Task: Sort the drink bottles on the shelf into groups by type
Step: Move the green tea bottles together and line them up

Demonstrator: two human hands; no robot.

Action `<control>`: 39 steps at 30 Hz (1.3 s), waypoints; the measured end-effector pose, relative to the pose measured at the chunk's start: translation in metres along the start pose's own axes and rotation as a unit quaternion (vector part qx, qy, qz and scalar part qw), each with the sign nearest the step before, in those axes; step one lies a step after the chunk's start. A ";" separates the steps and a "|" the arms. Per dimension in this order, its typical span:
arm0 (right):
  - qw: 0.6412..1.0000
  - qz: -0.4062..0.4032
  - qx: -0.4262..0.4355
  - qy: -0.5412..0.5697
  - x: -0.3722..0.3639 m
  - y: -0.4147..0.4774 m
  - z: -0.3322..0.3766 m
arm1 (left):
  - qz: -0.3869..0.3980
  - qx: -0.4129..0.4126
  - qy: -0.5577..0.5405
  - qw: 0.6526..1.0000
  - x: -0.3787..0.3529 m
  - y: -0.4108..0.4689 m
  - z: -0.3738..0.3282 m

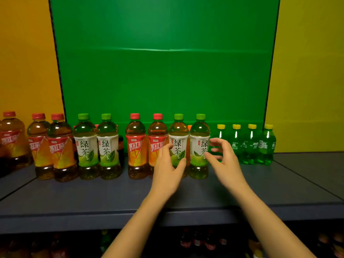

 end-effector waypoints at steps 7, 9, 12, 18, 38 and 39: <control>0.998 0.027 -0.051 -0.021 -0.025 0.034 -0.040 | -0.068 0.024 0.058 0.996 -0.033 0.021 0.022; 0.998 0.023 -0.046 -0.028 -0.030 0.041 -0.050 | -0.087 0.022 0.082 0.993 -0.039 0.022 0.025; 0.998 0.030 -0.057 -0.012 -0.037 0.047 -0.059 | -0.108 0.026 0.103 0.988 -0.051 0.023 0.027; 0.994 0.080 -0.075 -0.015 -0.048 0.050 -0.071 | -0.166 0.048 0.076 0.982 -0.060 0.032 0.027; 0.967 0.128 -0.166 0.142 -0.031 0.052 -0.085 | -0.058 0.165 -0.060 0.983 -0.067 0.060 0.051; 0.965 0.127 -0.168 0.156 -0.031 0.051 -0.085 | -0.056 0.165 -0.054 0.983 -0.066 0.060 0.052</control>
Point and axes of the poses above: each hand's wrist, its own y-axis towards the middle knuckle, its own x-axis out of the back of the hand, z = x × y, the point moved 3 cm from there along y, towards the middle knuckle, and after that the axes turned 10 degrees about -y, right-handed, at the moved point
